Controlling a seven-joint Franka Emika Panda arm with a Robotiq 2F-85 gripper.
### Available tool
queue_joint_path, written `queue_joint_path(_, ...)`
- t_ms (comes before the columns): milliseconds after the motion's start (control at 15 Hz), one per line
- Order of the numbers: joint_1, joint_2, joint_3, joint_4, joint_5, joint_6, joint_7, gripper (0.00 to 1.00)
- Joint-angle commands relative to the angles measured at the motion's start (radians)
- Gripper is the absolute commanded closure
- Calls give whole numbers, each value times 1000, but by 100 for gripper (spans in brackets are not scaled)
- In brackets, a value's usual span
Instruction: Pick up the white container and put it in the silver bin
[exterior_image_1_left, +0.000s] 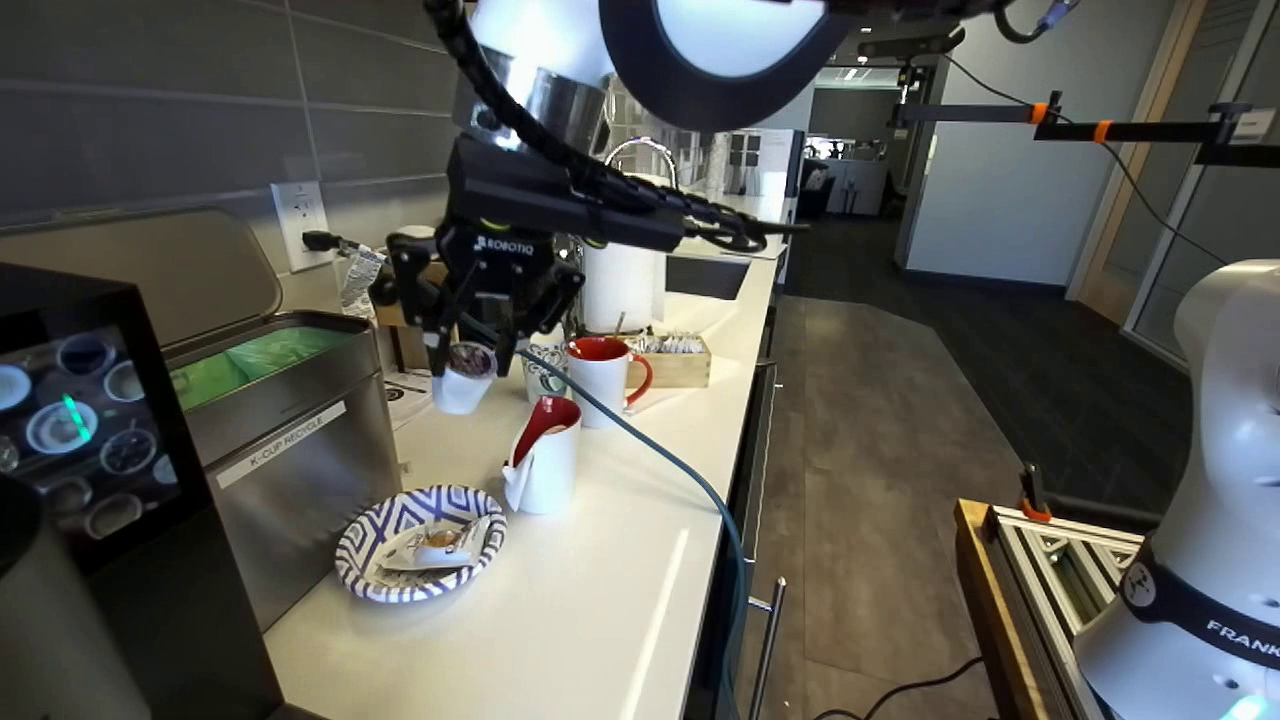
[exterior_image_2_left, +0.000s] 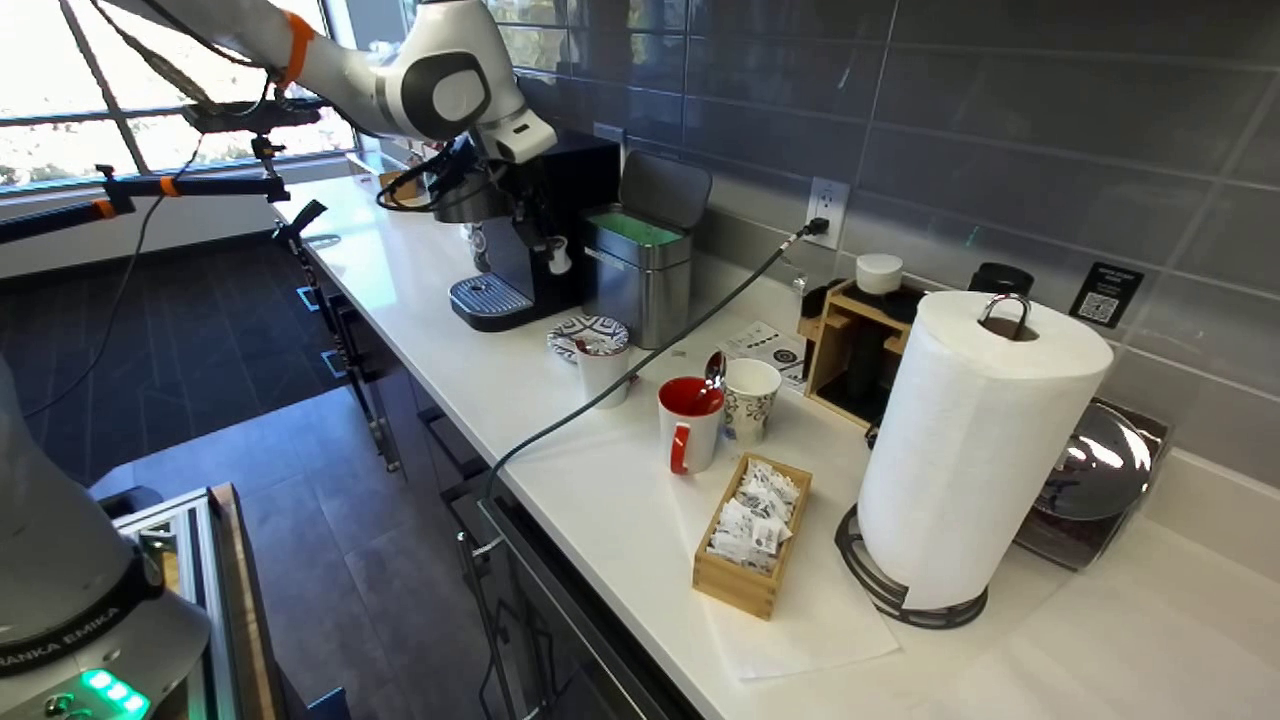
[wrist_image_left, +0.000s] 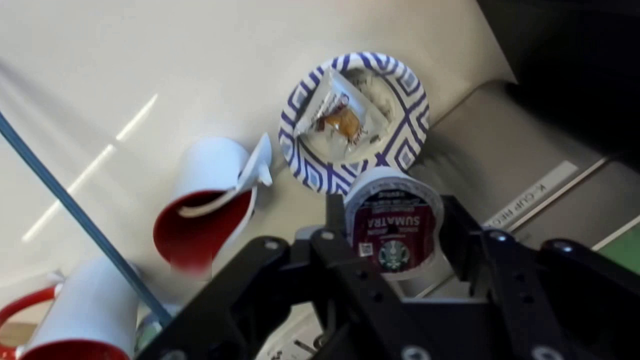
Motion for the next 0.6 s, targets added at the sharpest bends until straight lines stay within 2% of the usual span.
queue_joint_path(0, -21, -32, 8, 69, -115, -37, -9, 77)
queue_joint_path(267, -17, 1, 28, 227, -273, -114, 10, 77)
queue_joint_path(400, -10, 33, 40, 306, -280, -179, 7, 77)
queue_joint_path(467, -20, -15, 32, 224, -246, -117, -13, 52)
queue_joint_path(533, -17, -7, 36, 254, -250, -143, -13, 52)
